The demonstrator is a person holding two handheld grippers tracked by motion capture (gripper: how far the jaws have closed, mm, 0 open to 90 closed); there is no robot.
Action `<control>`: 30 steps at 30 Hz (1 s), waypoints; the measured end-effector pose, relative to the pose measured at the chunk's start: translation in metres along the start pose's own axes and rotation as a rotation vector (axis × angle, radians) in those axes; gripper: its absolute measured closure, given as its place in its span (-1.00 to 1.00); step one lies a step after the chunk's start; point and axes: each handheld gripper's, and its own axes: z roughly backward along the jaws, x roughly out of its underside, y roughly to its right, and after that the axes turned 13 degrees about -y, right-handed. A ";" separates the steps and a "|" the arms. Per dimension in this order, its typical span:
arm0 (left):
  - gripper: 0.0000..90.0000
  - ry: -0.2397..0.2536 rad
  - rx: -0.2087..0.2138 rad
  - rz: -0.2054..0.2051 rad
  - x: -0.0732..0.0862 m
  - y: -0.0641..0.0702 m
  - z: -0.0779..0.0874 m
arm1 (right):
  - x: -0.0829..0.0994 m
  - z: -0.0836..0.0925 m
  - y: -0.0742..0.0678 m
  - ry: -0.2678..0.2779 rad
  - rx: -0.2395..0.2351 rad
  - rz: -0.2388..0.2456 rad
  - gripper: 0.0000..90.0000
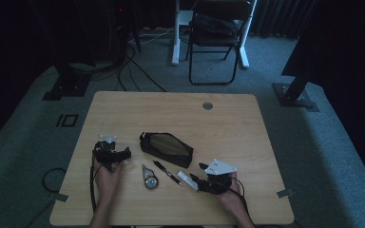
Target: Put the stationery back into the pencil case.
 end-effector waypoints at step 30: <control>-0.83 0.000 0.000 0.000 0.000 0.000 0.000 | 0.002 -0.020 -0.017 -0.083 -0.036 0.081 0.23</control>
